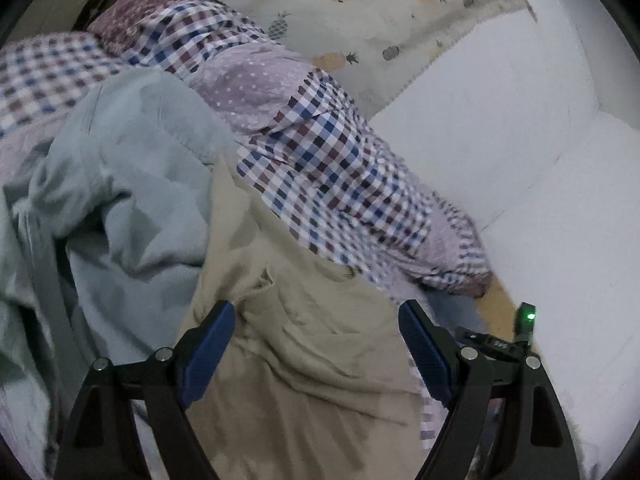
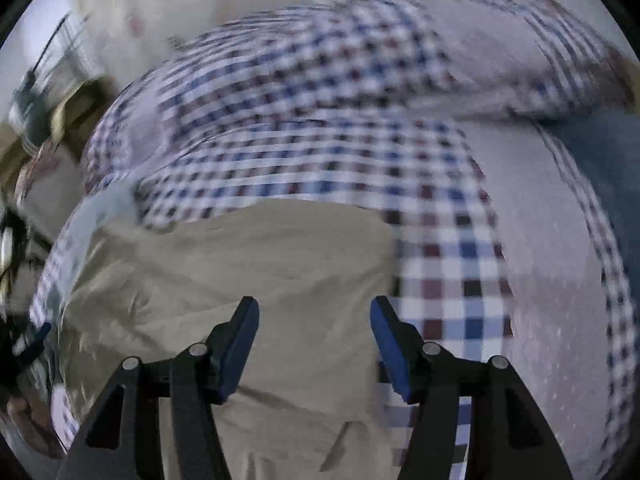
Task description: Fold clothes
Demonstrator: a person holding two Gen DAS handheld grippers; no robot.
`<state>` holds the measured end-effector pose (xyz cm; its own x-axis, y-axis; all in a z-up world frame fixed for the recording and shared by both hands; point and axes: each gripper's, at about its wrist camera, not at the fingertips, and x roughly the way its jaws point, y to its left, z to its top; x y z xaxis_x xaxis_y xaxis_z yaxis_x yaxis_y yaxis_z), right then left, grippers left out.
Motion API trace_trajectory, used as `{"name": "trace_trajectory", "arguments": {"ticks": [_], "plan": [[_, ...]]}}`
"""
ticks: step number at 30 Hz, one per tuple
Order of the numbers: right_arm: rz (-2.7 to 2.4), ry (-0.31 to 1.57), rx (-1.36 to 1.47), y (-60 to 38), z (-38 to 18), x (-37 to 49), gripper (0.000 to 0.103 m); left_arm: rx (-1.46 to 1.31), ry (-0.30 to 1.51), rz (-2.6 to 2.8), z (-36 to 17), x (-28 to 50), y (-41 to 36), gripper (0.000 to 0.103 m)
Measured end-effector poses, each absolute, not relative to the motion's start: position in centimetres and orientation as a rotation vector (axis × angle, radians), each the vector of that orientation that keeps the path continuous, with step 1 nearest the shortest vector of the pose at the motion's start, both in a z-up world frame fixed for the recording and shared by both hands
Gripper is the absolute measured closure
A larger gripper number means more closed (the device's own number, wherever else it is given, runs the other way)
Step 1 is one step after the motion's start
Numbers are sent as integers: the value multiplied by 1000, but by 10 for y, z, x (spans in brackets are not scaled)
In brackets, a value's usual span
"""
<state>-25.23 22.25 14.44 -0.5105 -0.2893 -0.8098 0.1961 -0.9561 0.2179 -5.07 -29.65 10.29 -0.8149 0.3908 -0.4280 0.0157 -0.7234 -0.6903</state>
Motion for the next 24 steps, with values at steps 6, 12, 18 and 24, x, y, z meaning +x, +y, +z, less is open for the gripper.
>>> {"name": "trace_trajectory", "arguments": {"ticks": [6,12,18,24], "plan": [[-2501,-124,1416,230,112,-273,42,-812,-872,2678,131,-77,-296,17],[-2434,31,1249,205,108,-235,42,-824,-746,2726,137,-90,-290,17],[-2342,375,1205,195,84,-181,49,-904,-756,2708,110,-105,-278,17],[-2316,676,1177,183,53,-153,55,-931,-689,2703,100,-112,-264,17]]}}
